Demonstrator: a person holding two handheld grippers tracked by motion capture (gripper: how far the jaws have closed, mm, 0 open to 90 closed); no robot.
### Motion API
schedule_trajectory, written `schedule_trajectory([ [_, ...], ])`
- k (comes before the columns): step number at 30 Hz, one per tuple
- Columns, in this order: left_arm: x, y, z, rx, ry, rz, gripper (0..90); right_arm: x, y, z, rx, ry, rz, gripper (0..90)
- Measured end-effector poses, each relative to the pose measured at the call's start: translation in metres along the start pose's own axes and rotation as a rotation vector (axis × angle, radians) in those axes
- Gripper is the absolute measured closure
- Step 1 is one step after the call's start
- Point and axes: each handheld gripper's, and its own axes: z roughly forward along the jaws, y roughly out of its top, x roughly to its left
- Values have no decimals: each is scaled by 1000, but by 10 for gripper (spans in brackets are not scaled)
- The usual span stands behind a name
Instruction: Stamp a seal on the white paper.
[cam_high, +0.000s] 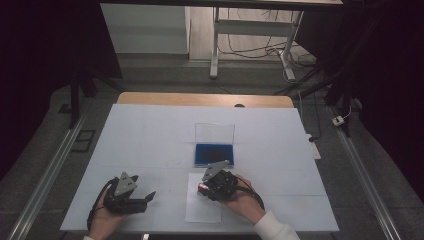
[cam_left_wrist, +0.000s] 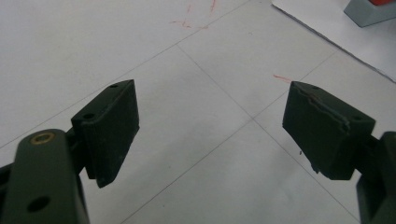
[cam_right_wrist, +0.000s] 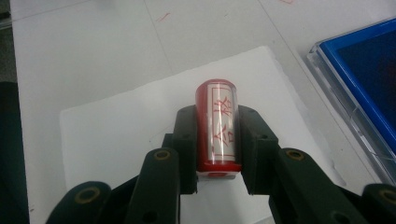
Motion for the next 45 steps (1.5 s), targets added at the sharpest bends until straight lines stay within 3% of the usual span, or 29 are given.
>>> schedule_trajectory([
  [45,0,0,2,6,-4,4,191,1,-2,-3,-38,-5,8,703],
])
